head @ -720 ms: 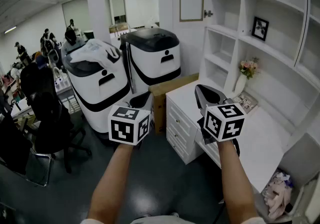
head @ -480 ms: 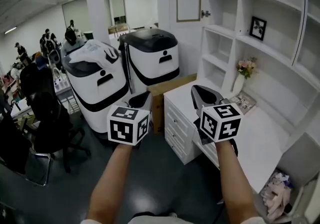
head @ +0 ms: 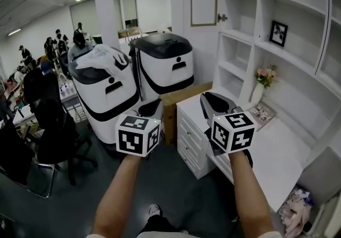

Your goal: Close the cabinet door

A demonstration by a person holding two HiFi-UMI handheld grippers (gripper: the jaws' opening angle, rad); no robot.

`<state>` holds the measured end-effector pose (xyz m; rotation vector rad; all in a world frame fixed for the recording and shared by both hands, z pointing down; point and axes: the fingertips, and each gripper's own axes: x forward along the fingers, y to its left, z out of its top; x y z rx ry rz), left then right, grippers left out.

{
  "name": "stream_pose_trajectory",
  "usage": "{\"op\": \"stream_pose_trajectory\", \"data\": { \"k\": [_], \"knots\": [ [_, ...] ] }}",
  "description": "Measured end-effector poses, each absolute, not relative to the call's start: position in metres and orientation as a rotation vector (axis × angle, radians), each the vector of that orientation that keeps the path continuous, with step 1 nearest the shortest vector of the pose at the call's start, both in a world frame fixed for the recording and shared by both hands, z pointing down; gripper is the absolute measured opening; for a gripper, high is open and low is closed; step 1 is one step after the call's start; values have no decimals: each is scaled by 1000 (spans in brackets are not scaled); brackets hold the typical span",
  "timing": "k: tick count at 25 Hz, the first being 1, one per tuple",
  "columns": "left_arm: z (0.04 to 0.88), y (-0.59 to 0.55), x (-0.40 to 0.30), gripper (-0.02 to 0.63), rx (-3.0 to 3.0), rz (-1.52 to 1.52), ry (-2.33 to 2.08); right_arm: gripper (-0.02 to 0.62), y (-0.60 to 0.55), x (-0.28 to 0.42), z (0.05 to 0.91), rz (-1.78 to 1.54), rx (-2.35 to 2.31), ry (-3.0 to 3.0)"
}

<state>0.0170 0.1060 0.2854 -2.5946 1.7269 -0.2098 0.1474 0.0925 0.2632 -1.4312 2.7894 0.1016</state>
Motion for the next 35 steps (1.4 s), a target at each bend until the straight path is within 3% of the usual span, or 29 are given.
{"op": "stream_pose_trajectory", "data": {
  "k": [35],
  "knots": [
    [277,-129,-133,0,-2704,-158,1550,181,-131,9,226,133,-1638,2616]
  ]
}}
